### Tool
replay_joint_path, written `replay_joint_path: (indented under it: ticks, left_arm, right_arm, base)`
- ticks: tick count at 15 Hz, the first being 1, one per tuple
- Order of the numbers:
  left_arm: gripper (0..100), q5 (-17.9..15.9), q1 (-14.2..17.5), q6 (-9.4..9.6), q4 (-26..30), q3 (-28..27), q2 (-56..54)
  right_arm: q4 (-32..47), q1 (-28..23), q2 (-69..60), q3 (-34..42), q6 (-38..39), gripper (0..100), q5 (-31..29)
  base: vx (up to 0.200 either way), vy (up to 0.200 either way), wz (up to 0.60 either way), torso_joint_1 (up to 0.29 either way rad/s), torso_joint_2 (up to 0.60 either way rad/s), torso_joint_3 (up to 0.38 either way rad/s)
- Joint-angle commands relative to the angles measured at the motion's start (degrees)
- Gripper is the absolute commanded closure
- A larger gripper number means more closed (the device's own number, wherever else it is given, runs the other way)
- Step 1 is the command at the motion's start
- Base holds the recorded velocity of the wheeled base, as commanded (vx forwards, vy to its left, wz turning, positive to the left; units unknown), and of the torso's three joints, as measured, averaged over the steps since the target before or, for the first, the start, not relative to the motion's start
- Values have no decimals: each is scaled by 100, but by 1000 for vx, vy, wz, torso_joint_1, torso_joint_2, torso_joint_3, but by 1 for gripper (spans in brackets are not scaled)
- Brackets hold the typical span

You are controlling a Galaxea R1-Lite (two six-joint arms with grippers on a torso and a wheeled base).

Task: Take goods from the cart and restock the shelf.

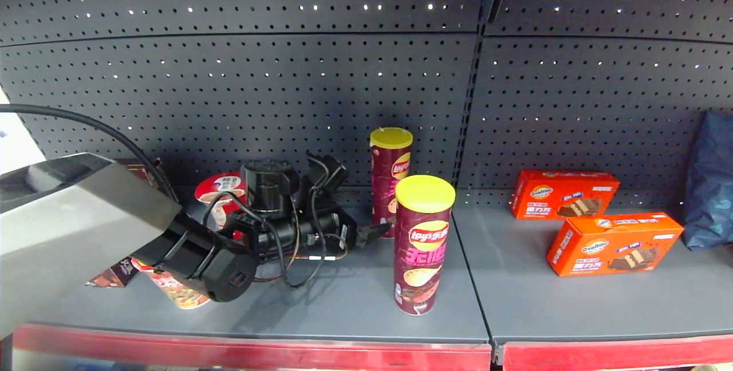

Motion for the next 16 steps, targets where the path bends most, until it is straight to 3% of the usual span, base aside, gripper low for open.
replay_joint_path:
  ticks: [1, 5, 8, 16]
  left_arm:
    - [0, -12, -43, -47, -17, -15, 126]
    - [0, -241, -122, -126, -43, -235, 416]
    - [0, -320, -122, -135, -17, -727, 644]
    - [0, -346, -193, -205, 229, -1580, 987]
  right_arm:
    - [-2, 2, 7, 0, -1, 0, 1]
    - [-2, 2, 7, 0, 25, 0, 1]
    - [-2, 2, 7, 0, 52, 0, 1]
    - [-2, 2, 7, 0, 78, 0, 1]
  base:
    - [0, 0, 0, 0, 0, 0]
    - [0, 0, 0, 0, 0, 0]
    - [0, 0, 0, 0, 0, 0]
    - [0, 0, 0, 0, 0, 0]
